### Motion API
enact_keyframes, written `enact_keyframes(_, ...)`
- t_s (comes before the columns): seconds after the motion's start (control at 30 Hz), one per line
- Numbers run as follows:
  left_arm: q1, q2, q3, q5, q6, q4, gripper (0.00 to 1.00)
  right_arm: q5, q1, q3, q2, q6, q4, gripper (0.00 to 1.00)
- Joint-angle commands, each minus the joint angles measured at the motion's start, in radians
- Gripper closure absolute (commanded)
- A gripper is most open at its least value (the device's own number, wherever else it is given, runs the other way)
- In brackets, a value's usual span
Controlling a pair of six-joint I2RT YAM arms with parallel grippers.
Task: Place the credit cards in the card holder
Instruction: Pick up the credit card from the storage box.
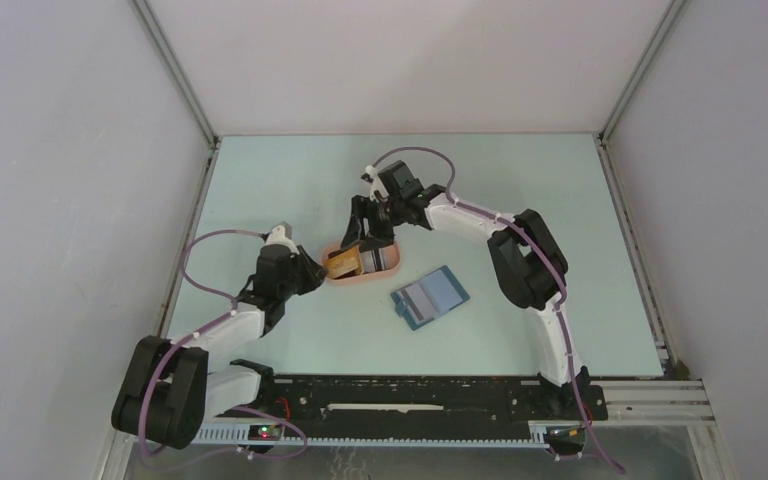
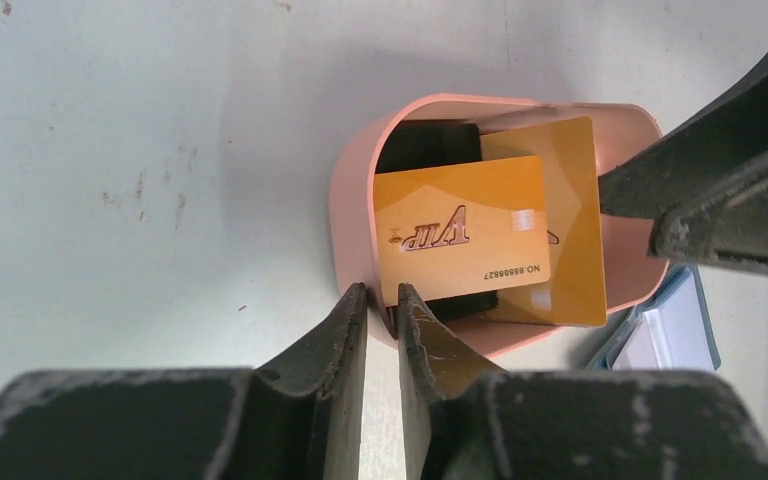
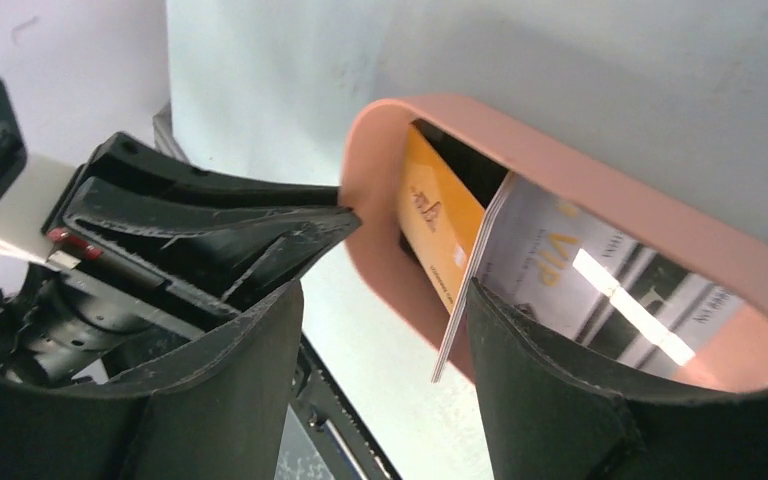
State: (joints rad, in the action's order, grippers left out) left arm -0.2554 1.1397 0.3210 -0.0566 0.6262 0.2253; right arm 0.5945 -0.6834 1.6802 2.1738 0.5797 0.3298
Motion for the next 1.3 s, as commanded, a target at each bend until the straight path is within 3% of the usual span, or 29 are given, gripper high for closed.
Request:
enact_keyframes(0.0,-0.01,0.003,0.036,-0.028,0.015,0.035,0.79,0.079,-0.026,-0.006,-0.055,0.031,-0.031,0.31)
enact_keyframes(0.43,-0.01,-0.007,0.037,-0.028,0.011,0.026,0.79,-0.047,-0.038,0.04,-0.001,-0.038,0.076,0.33)
enact_keyframes(0.93,-0.01,-0.007,0.038,-0.035,0.009,0.026,0.79,-0.015,-0.028,0.058,0.067,-0.052,0.084,0.33)
enact_keyframes(1.27,-0.01,-0.01,0.041,-0.034,0.006,0.02,0.79,0.064,0.003,0.043,0.038,-0.035,0.05,0.41)
